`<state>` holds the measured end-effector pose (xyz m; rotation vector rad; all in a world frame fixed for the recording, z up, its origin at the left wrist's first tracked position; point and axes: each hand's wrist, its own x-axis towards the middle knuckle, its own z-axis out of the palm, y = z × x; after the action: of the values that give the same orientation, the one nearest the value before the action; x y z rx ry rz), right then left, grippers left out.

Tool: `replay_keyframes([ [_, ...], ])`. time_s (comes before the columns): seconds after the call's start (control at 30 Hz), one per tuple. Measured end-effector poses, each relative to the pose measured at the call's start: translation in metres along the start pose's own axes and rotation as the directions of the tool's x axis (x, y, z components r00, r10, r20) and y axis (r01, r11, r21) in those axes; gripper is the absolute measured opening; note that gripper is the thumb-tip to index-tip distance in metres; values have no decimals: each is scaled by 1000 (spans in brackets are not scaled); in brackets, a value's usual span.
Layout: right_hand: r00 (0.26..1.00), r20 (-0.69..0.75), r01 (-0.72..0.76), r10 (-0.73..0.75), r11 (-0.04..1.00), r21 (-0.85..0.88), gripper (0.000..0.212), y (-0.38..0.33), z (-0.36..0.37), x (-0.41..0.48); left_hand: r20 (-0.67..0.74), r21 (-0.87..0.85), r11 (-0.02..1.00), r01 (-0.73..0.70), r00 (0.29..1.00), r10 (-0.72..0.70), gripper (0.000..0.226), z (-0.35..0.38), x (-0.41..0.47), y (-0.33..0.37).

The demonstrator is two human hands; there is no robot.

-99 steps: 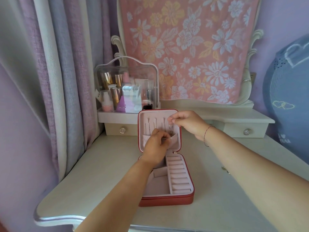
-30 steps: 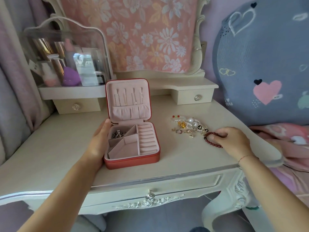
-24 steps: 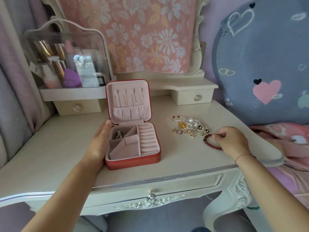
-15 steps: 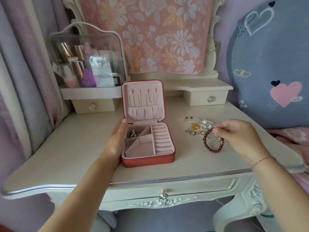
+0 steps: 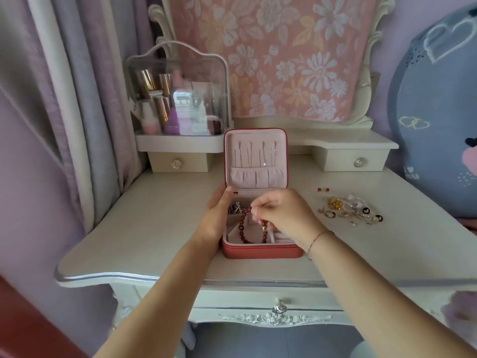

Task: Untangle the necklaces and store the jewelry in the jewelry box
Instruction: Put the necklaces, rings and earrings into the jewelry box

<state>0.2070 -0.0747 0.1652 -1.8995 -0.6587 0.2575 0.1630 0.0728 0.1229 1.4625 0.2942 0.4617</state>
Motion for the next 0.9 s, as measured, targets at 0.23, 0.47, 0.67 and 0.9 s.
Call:
replay_keyframes([
  [0.23,982,-46,148,-181,906,-396,11,19,7,10,11,-35,999,25,1000,-25,35,-1,0,0],
  [0.47,975,-117,175,-191,975,-134,10,29,-15,7,-16,-22,1000,14,1000,-14,34,-3,2,-2],
  [0.67,903,-419,49,-97,991,-123,13,74,-87,10,6,-56,998,0,1000,0,31,-4,4,-6],
  [0.9,872,-489,-120,-1,969,-216,12,112,-152,28,26,-92,996,-9,1000,11,33,0,0,-3],
])
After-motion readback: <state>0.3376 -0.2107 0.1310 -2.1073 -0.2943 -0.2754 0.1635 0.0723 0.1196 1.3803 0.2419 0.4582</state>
